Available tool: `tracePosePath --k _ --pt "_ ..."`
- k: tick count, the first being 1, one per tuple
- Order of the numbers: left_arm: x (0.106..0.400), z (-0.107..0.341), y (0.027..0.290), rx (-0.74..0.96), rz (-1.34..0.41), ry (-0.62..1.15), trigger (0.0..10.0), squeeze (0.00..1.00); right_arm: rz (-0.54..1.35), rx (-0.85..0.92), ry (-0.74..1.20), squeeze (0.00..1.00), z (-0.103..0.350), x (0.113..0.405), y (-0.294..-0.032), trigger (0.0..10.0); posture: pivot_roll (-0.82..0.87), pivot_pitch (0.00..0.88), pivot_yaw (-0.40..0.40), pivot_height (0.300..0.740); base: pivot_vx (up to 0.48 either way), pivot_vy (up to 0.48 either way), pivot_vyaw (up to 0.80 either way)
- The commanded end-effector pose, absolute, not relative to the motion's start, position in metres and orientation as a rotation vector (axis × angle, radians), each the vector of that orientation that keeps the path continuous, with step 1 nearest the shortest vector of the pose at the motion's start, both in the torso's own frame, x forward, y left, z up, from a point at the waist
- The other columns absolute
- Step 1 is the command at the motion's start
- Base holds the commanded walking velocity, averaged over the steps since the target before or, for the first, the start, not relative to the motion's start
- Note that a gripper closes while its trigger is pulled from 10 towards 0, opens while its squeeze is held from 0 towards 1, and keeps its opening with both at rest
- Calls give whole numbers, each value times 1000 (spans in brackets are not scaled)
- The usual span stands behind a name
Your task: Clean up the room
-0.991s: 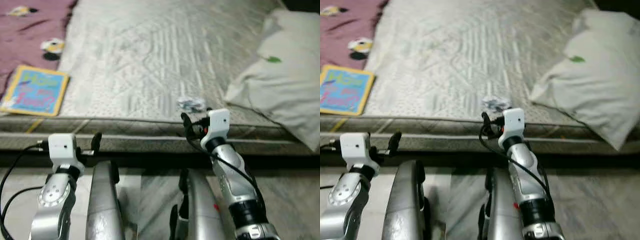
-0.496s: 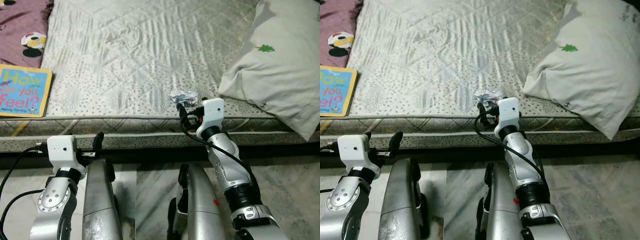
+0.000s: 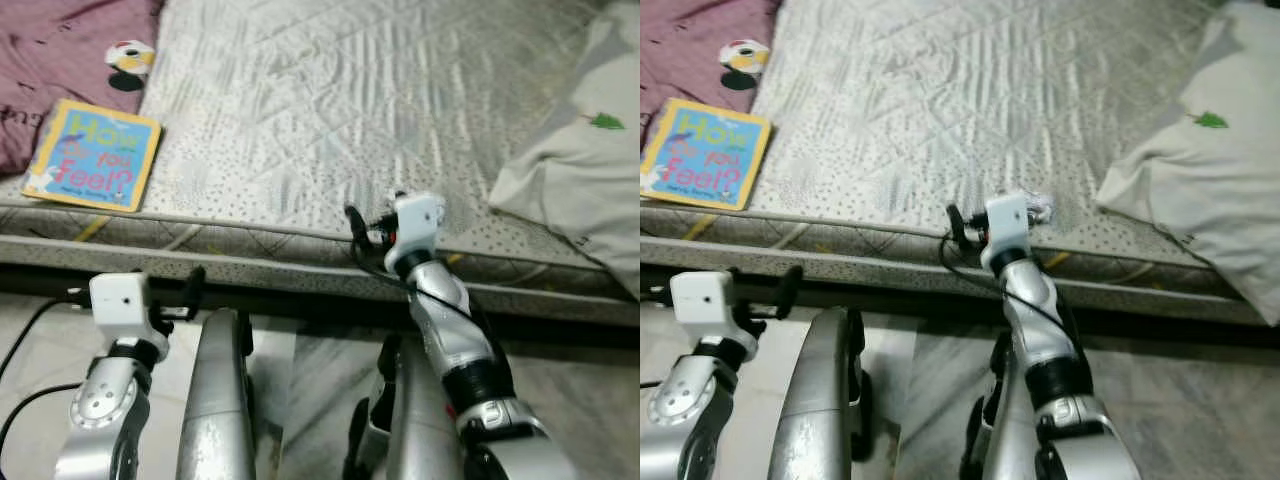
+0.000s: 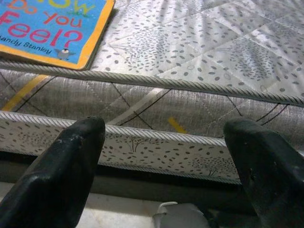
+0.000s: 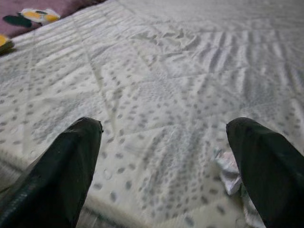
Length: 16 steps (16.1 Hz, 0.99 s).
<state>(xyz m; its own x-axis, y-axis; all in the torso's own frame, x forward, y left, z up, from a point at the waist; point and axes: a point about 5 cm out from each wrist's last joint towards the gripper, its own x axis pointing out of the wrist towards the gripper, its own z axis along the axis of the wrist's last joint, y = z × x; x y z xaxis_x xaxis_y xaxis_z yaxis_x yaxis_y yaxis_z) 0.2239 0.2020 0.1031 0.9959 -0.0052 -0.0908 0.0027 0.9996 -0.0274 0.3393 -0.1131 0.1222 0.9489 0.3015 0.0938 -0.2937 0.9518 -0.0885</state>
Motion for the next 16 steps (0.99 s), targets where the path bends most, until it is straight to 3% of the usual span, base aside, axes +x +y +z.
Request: tracePosePath --k 1,10,16 --pt "223 101 200 -23 -12 106 10000 0 279 -75 -63 0 109 336 -120 10000 165 252 -78 529 255 0 0" --pt "224 100 200 -8 -8 121 10000 0 235 -153 -95 0 122 358 -124 10000 188 243 -75 529 27 0 0" --pt "207 104 201 16 -3 138 10000 0 189 -188 -22 0 122 373 -125 10000 241 313 -74 529 0 0 0"
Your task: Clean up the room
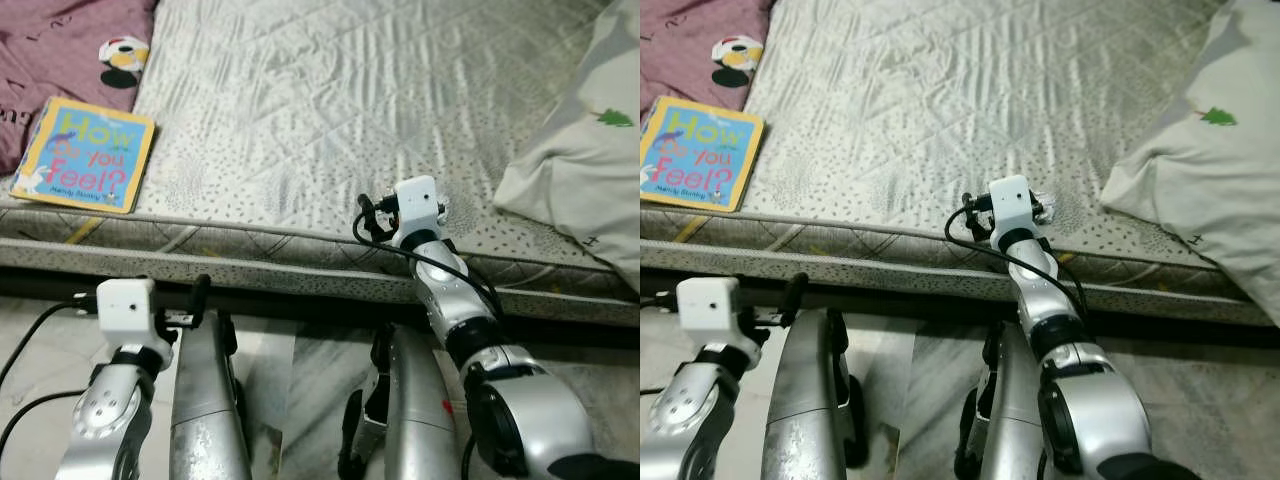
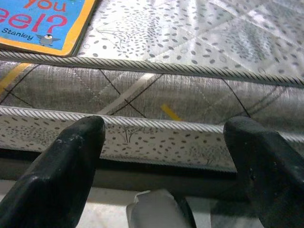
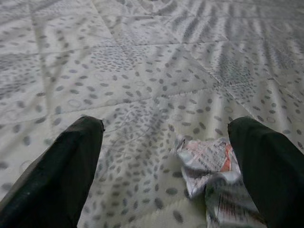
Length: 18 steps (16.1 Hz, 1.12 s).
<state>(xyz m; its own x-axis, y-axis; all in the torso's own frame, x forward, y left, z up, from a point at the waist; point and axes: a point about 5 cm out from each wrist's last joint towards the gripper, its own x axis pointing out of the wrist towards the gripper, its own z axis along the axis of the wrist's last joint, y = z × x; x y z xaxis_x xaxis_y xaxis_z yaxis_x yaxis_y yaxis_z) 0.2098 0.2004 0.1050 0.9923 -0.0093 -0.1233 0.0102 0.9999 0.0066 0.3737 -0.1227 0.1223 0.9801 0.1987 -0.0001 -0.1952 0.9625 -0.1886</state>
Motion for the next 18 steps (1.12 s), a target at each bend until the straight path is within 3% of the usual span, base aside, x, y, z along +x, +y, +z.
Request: tracePosePath --k 1,8,14,15,16,18 --pt "204 104 203 25 3 145 10000 0 174 -194 -34 0 127 377 -126 10000 246 324 -73 529 0 0 0" --pt "190 104 204 33 6 184 10000 0 71 -229 -81 0 152 391 -138 10000 266 368 -67 529 0 0 0" --pt "187 105 208 42 15 193 10000 0 -34 -192 217 0 111 383 -151 10000 288 373 -64 529 0 0 0" --pt "188 105 207 40 16 191 10000 0 -48 -127 243 0 106 381 -151 6275 289 372 -64 529 0 0 0" --pt "189 105 207 42 16 191 10000 0 -66 -75 263 0 103 380 -152 0 288 366 -62 529 0 0 0" --pt "192 106 206 45 11 186 10000 0 -76 -39 273 0 101 379 -153 0 281 354 -60 529 0 0 0"
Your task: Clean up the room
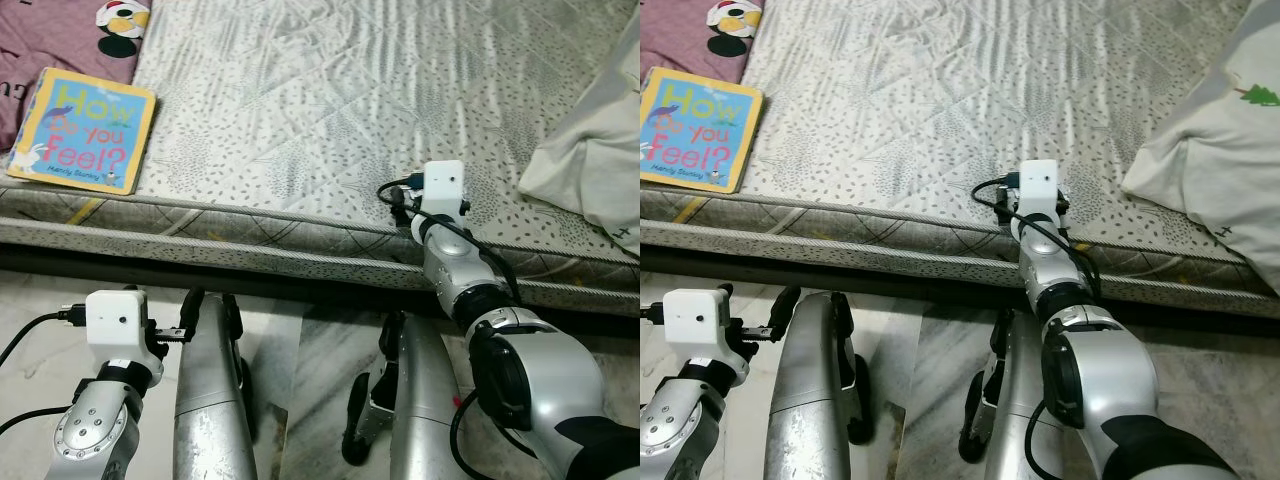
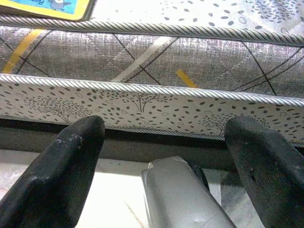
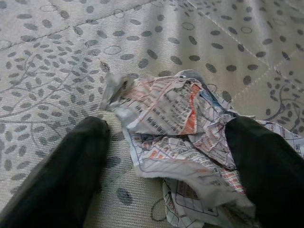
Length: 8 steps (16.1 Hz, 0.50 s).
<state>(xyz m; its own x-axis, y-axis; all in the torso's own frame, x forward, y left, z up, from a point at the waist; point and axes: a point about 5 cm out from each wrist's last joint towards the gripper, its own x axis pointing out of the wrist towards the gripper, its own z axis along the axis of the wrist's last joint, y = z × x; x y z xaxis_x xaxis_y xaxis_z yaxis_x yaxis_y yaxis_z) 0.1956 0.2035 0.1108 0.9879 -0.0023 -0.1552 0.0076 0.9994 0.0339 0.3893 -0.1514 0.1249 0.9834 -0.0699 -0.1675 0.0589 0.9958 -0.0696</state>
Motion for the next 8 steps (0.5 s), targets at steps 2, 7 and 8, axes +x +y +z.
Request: tracePosePath --k 2,7,8 --pt "197 106 205 46 8 179 10000 0 -75 -50 221 0 113 384 -157 0 264 337 -60 529 0 0 0" --pt "209 109 206 38 34 137 10000 0 -114 -45 140 0 135 392 -174 0 280 295 -63 529 0 0 0" --pt "209 110 208 44 35 133 10000 0 -110 -45 129 0 139 394 -173 0 281 292 -62 529 0 0 0"
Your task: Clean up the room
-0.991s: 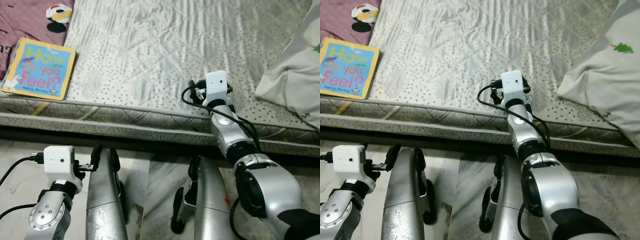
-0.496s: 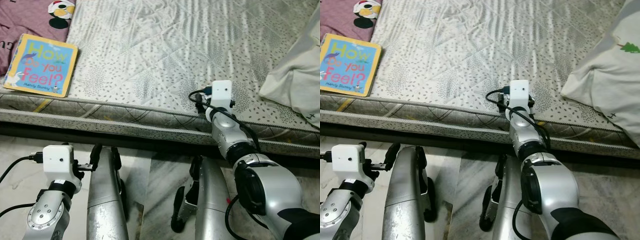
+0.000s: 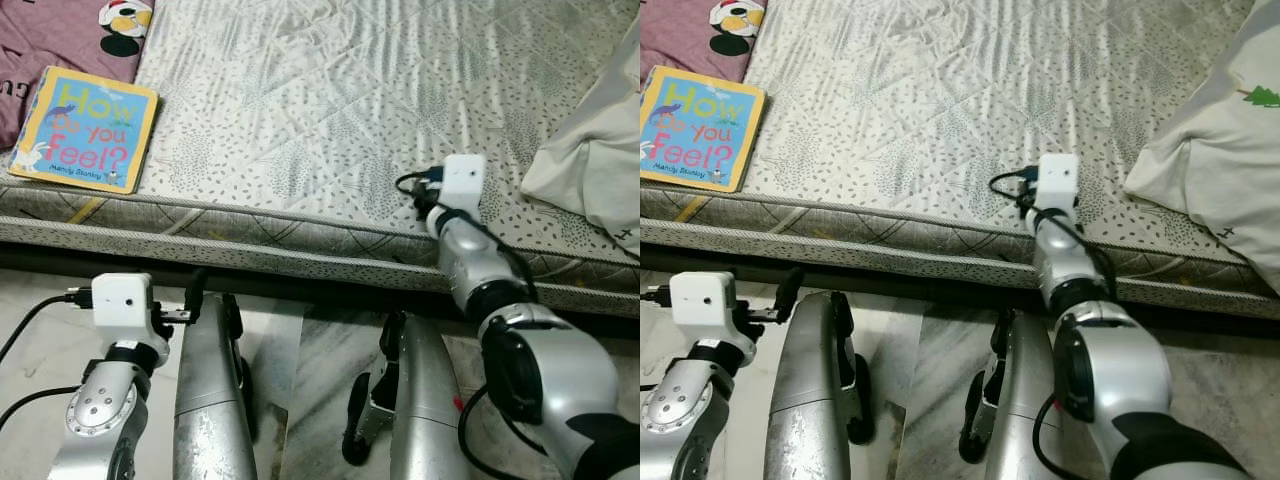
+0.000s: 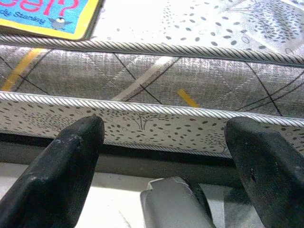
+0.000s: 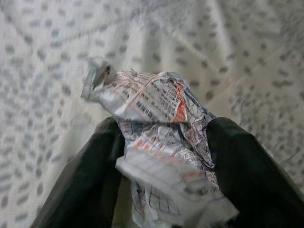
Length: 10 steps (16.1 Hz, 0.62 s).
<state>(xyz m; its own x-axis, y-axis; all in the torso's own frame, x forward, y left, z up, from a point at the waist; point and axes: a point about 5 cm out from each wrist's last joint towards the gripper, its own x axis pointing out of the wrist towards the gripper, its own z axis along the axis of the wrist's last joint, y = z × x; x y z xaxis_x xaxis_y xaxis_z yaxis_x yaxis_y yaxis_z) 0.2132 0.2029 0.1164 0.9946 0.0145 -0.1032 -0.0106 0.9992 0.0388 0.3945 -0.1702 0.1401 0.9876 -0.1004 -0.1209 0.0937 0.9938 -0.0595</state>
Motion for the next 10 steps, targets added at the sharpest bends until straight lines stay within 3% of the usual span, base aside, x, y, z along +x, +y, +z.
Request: tracePosePath --k 1,2,5,10 --pt "209 110 209 47 36 133 10000 0 -102 -47 125 0 141 395 -171 0 282 281 -59 529 0 0 0" --pt "214 110 212 57 37 128 10000 0 -33 -122 71 0 152 399 -159 0 278 262 -57 529 0 0 0" --pt "222 111 214 59 39 108 10000 0 47 -123 65 0 156 401 -147 0 246 229 -57 529 0 0 0" --pt "229 108 206 44 17 97 10000 0 128 -107 83 0 144 395 -153 0 184 176 -63 529 0 0 0"
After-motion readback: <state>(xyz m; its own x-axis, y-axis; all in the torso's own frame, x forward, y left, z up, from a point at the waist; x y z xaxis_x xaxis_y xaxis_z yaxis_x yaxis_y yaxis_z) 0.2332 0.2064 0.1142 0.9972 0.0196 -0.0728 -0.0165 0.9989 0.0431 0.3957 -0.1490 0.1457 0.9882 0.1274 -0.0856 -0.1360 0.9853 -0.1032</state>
